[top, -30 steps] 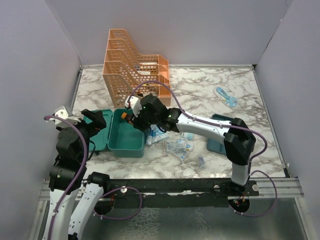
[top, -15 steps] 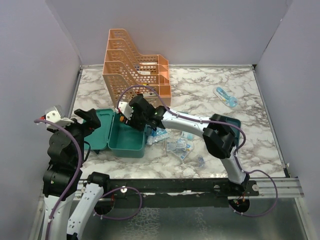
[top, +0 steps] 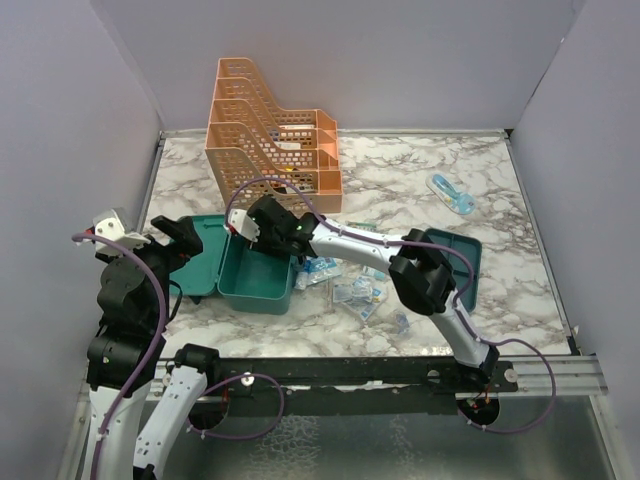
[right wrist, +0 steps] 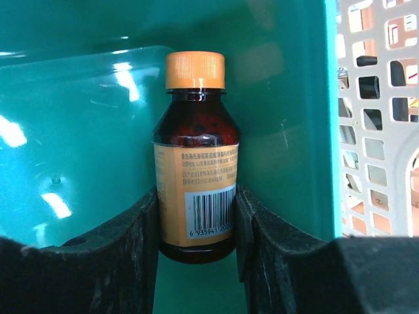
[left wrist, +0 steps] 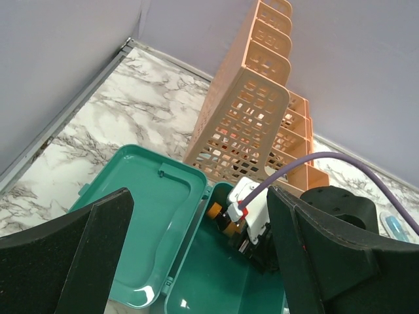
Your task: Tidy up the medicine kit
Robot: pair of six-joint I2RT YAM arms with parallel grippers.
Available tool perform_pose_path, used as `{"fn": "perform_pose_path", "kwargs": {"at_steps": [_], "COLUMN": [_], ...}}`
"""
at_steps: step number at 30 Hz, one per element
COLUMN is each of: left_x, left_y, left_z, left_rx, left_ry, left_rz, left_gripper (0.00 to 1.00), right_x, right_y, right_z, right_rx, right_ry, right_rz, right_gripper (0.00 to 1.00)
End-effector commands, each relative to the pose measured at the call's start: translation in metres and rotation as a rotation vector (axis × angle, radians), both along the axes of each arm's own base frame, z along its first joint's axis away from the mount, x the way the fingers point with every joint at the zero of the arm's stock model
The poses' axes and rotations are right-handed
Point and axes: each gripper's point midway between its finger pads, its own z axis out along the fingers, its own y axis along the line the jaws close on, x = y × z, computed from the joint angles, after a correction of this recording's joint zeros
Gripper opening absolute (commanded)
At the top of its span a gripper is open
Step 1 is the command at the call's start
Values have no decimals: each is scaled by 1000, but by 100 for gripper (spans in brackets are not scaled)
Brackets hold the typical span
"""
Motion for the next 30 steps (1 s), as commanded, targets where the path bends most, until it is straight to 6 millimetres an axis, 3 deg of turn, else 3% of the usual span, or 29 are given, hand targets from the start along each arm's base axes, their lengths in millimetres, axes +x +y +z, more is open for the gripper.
{"fn": "perform_pose_path", "kwargs": {"at_steps": [1, 11, 15, 19, 25, 28, 30], "left_x": [0, 0, 0, 0, 1, 1, 1], "left_y": [4, 2, 2, 1, 1, 1, 1], "left_z": [-2, -2, -1, -4, -7, -8, -9], "left_rx": [20, 23, 30, 35, 34, 36, 36], "left_ry": [11, 15, 16, 23, 30, 33, 33], "left_rz": [17, 6, 1, -1, 0, -1, -4], "left_gripper": [87, 87, 87, 87, 87, 87, 87], "right_x": [6, 16, 19, 20, 11, 5, 4], "right_y": [-5, -8, -9, -6, 11, 20, 23], "right_z": [4, 6, 5, 4, 1, 6, 11], "right_rx": [-94, -122, -129, -115, -44, -1, 22], "right_ry": [-79, -134, -150, -154, -93, -63, -70], "right_rz": [13, -19, -29, -33, 10, 29, 20], "right_gripper": [33, 56, 61, 61, 48, 48, 54]}}
